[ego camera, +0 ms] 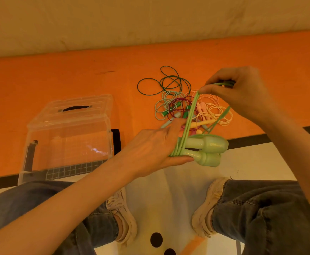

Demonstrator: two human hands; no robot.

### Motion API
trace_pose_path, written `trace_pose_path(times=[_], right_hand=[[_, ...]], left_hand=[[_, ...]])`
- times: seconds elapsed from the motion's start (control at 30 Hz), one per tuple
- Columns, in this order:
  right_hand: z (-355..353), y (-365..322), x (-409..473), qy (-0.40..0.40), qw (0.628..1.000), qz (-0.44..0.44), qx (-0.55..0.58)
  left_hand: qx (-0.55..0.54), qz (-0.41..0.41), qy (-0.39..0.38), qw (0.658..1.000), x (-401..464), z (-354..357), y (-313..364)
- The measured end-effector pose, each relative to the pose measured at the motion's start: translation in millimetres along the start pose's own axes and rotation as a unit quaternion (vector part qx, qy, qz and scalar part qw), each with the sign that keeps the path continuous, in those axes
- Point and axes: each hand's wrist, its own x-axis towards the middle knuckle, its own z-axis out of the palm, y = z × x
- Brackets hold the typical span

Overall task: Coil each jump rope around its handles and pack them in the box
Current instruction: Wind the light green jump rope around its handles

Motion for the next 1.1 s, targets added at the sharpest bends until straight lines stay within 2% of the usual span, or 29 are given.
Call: trace_pose_path(times=[0.07,0.2,0.27,0.47,0.7,0.8,0.87,0.97,1.1], right_hand=[[0,3,1,-0.007,1.000,0.013,0.002],[4,7,2,-0.039,0.999,0.033,0.003],[2,10,2,-0.042,0.997,0.053,0.020],[-9,16,3,-0.075,0.989,0.091,0.094],[-15,22,0,-0.084,0.989,0.101,0.074],[-15,19,0,-0.075,0.984,0.119,0.109],[-15,19,0,-0.082,0.979,0.136,0.127],[-14,21,-1,-0.097,0.976,0.143,0.134],[-12,19,-3,-0.122,0.972,0.161,0.121]], left_hand=[[0.002,0.017,0.011,1.000,1,-1,0],[0.052,0.108,-0.001,0.993,1,-1,-5],[0.026,0.118,-0.011,0.993,0,-2,-7],[-0.095,0.083,0.039,0.991,1,-15,-13],[-0.144,0.077,0.076,0.984,0,-15,-8],[-0.205,0.030,0.083,0.975,-1,-16,-9],[-0.259,-0.025,0.093,0.961,0,-15,-9],[-0.372,-0.093,0.129,0.914,3,-17,-7],[-0.428,-0.136,0.198,0.872,9,-19,-5]])
